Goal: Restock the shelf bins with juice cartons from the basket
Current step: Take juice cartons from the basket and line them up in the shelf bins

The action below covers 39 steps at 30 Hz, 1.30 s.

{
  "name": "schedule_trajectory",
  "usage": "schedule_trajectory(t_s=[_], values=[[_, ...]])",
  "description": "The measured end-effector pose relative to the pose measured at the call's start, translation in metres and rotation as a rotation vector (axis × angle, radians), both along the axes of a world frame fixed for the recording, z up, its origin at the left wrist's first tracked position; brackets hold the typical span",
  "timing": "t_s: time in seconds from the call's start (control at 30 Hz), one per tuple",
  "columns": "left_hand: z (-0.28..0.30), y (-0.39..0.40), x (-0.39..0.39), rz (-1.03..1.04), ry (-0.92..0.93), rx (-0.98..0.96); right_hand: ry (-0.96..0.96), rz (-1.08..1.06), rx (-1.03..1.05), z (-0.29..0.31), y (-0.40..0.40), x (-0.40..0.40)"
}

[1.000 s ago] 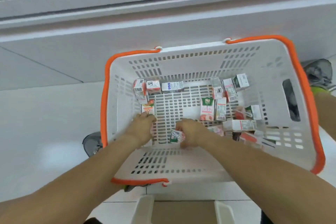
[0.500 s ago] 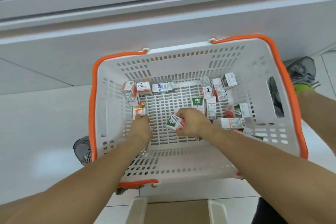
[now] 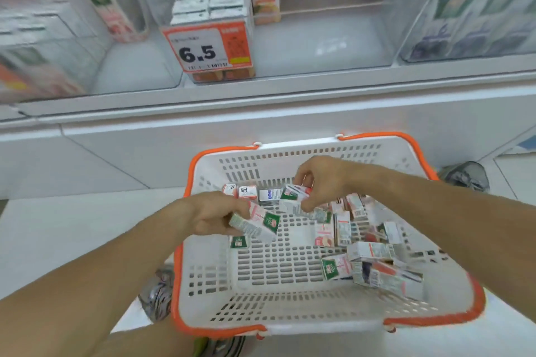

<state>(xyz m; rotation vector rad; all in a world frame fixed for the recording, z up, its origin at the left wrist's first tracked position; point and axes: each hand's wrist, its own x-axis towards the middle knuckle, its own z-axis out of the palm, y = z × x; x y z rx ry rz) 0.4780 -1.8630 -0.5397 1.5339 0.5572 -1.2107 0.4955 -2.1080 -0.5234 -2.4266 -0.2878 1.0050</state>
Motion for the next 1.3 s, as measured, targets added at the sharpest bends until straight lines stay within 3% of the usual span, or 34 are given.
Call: schedule_trajectory(t_s=[0.2,0.27,0.33,0.5,0.67,0.83,1.03,1.3], values=[[0.120,0.008,0.025,0.045,-0.167,-0.189,-0.181,-0.111,0.152,0.109,0.006,0.017],[0.153,0.009,0.027,0.038,-0.239,-0.206,-0.207,-0.240,0.329,0.131,0.009,0.012],[0.170,0.013,0.023,0.090,-0.304,-0.275,-0.102,-0.389,0.552,0.141,0.008,0.004],[0.178,0.008,0.012,-0.080,-0.433,-0.372,0.136,-0.588,0.813,0.146,0.009,-0.004],[0.181,-0.012,0.025,0.121,-0.464,-0.502,0.182,-0.822,0.921,0.158,0.007,0.005],[0.176,-0.031,0.033,0.243,-0.484,-0.452,0.218,-0.794,0.952,0.160,0.009,0.000],[0.169,-0.036,0.040,0.305,-0.533,-0.373,0.339,-0.798,1.137,0.162,0.006,-0.002],[0.161,-0.034,0.041,0.299,-0.650,-0.236,0.216,-0.750,1.045,0.160,0.002,-0.006]])
